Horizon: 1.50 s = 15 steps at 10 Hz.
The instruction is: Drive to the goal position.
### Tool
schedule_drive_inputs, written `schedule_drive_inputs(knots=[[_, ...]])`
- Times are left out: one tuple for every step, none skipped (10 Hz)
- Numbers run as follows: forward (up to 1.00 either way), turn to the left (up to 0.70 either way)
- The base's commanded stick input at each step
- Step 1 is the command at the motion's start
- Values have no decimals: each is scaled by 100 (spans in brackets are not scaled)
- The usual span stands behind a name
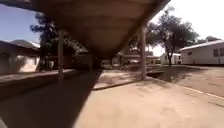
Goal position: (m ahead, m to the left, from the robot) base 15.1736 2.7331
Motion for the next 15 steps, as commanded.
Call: schedule_drive_inputs(knots=[[85, 0], [85, 0], [85, 0], [85, 0], [85, 0], [85, 0], [85, 0], [85, 0], [85, 0], [85, 0], [85, 0], [85, 0], [85, 0], [85, 0], [85, 0]])
